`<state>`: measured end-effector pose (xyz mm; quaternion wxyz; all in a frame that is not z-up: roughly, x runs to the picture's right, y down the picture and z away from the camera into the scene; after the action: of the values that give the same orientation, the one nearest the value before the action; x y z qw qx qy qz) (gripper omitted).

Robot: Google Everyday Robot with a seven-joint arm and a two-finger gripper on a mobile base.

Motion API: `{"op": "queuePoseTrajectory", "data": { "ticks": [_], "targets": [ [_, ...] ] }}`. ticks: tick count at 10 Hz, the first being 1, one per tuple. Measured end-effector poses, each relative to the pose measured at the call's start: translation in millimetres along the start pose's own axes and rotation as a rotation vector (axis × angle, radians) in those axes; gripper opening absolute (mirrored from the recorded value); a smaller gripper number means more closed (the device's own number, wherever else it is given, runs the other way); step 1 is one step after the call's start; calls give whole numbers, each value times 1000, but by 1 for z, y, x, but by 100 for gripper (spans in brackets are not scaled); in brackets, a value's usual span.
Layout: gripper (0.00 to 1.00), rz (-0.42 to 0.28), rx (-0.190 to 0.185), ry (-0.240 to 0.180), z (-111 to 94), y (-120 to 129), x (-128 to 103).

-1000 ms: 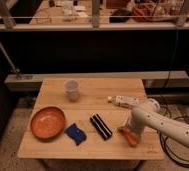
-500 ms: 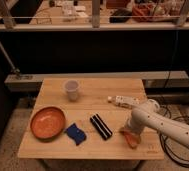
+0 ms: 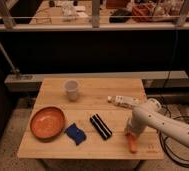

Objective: Place the pepper in the ceramic bowl

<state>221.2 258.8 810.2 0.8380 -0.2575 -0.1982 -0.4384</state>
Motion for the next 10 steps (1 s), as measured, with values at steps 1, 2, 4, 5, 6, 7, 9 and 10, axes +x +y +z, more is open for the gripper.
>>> {"op": "queuePoseTrajectory", "data": {
  "ticks": [1,2,4,5,6,7,9,10],
  "targets": [
    [10,-2,1,1,-1,-1,0],
    [4,-5,2,7,-4,-1,0],
    [2,-28,13,33,-24,-11,-2],
    [2,-45,17,39,-33,-18,-6],
    [2,-64,22,49,-42,-27,-10],
    [2,-75,25,53,-47,-32,-13],
    [2,-99,29,66,-51,-41,-15],
    [2,-118,34,72,-57,-54,-19]
  ]
}}
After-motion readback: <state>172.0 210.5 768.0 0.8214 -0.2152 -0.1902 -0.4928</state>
